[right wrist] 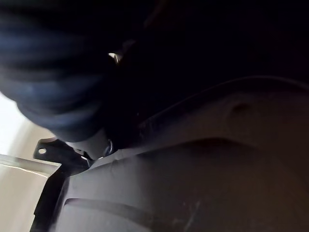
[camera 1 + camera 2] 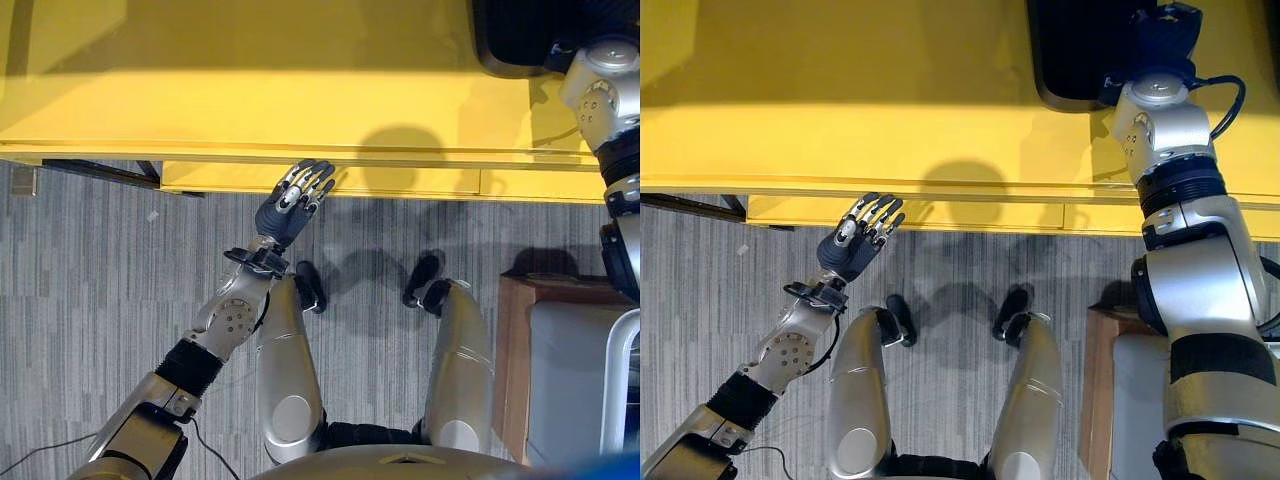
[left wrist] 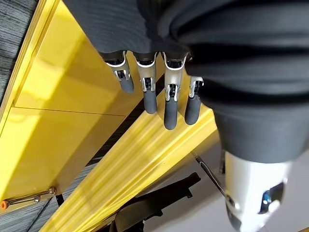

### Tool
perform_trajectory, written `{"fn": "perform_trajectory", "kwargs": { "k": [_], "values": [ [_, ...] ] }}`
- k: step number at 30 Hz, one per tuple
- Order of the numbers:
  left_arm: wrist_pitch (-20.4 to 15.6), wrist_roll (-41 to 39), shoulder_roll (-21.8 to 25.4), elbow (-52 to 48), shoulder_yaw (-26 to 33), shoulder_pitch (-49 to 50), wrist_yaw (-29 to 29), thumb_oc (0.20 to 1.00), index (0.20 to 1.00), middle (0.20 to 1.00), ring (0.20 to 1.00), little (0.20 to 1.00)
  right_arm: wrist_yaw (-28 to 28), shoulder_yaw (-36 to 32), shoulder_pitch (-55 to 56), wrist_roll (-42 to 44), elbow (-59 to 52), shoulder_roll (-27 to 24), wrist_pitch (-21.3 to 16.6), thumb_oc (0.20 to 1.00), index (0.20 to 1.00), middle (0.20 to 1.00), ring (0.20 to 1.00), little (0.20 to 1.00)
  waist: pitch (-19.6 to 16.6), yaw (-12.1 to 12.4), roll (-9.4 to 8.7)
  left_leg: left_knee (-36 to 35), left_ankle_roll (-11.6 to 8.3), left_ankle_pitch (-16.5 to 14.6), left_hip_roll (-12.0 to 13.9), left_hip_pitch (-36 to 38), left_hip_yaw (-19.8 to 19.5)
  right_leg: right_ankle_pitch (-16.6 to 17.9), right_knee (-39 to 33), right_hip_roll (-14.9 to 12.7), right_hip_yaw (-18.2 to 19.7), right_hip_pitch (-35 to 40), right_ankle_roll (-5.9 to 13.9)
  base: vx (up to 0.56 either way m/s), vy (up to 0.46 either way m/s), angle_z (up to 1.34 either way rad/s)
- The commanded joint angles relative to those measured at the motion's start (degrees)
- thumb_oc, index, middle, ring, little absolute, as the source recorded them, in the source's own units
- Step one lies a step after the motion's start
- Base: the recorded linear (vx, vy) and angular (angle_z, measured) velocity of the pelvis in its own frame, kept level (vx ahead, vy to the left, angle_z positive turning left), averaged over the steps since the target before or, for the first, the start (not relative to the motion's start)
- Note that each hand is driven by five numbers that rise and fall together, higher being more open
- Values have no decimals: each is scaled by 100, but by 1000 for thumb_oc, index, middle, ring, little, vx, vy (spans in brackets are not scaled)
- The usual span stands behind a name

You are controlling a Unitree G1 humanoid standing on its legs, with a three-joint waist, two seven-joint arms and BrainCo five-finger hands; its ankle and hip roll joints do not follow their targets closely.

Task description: Move parts from the plastic box to the shelf.

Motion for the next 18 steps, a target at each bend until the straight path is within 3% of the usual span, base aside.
{"fn": "perform_trajectory", "kwargs": {
  "k": [1,8,9,18],
  "values": [
    [-105,-2,-50,-360,-90,27,-249,1000,1000,1000,1000,1000,-199,186,-17,-15,218,-41,-84,200,200,200,200,200,-203,120,279,-693,-305,258,51,-123,-466,-644,541,44,-164,135,508,35,-32,4],
    [-59,98,-27,-477,-97,68,-223,1000,1000,1000,1000,1000,-330,177,-42,265,250,-39,-100,200,200,200,200,200,-203,149,289,-722,-320,335,78,-184,-475,-690,620,77,-207,95,487,17,-17,3],
    [-107,73,-3,-526,-116,70,-201,1000,1000,1000,1000,1000,-412,140,-29,250,253,-27,-69,1000,1000,1000,1000,1000,-203,152,294,-706,-316,332,74,-202,-479,-693,631,82,-214,89,482,0,0,0],
    [-52,79,-36,-628,-78,178,-299,1000,1000,1000,1000,1000,-669,-127,215,690,209,80,-274,1000,1000,1000,1000,1000,-203,155,312,-669,-290,321,50,-232,-438,-674,627,108,-221,69,484,0,0,0]
  ]
}}
